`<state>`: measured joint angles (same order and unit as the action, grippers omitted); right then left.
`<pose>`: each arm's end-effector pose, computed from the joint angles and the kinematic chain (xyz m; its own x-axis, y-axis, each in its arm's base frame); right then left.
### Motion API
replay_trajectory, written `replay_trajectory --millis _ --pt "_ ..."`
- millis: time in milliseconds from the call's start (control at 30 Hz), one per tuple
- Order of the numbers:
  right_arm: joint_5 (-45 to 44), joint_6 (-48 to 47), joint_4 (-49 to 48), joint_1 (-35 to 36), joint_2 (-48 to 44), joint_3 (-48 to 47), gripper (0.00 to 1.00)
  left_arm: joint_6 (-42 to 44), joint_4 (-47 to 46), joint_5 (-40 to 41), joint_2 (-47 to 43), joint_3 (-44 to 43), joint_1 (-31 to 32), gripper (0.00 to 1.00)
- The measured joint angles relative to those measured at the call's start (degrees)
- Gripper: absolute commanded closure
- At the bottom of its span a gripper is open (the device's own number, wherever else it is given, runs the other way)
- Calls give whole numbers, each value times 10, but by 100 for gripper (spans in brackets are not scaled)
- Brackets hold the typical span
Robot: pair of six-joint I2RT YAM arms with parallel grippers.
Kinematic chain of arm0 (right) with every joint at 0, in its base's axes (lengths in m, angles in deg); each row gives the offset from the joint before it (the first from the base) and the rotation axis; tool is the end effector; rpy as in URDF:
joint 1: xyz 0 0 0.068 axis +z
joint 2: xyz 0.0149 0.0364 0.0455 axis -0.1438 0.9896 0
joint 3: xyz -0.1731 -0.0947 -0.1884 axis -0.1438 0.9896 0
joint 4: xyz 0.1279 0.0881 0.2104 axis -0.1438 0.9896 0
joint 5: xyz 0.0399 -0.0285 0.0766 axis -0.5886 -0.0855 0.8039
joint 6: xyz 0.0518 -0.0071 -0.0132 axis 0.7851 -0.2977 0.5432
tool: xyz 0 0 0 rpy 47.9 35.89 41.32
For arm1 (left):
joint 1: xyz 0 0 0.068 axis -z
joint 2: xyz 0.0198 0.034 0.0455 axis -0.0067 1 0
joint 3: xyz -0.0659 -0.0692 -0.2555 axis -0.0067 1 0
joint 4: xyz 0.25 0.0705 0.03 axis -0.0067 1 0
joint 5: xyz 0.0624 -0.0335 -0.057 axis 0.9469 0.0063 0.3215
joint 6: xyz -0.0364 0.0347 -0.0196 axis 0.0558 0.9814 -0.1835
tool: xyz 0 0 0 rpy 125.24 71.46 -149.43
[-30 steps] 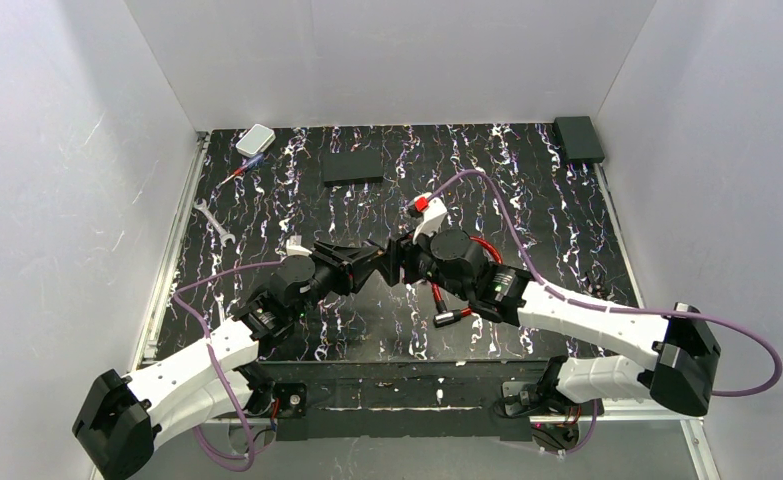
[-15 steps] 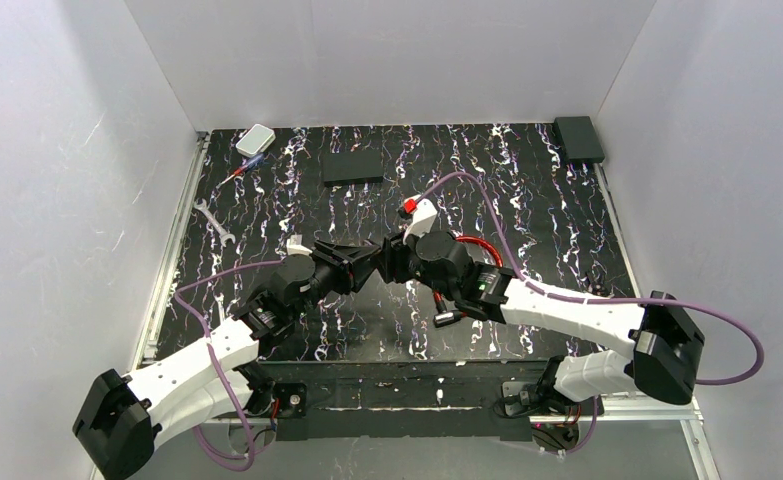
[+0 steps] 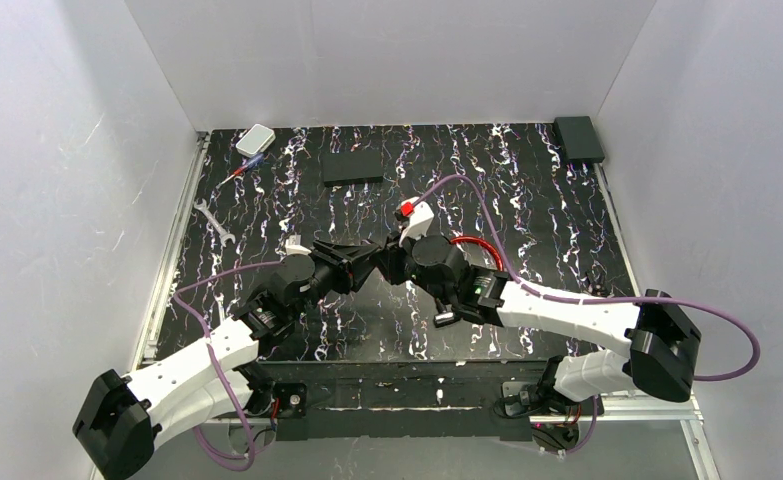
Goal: Unlock with the key
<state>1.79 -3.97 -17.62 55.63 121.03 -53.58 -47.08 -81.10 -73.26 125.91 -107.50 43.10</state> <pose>0.1467 0.2685 0.2965 -0.3743 0.1239 -0.9190 -0.5636 0.7566 0.3315 0.1547 -0.1381 0.2502 -0.5660 -0.7990 0.2028 -0.2394 -0.0761 -0.9679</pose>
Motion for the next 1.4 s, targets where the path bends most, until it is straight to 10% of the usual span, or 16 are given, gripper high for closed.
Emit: replay_trajectory --millis 167,267,1400 --pt "-3 16 -3 3 -12 10 99 21 3 -2 -6 0 0 26" --pt "-19 34 9 0 -28 12 99 44 5 -5 -22 0 2 10" --pt "90 108 54 -5 -132 49 99 114 13 -23 -41 6 2 52"
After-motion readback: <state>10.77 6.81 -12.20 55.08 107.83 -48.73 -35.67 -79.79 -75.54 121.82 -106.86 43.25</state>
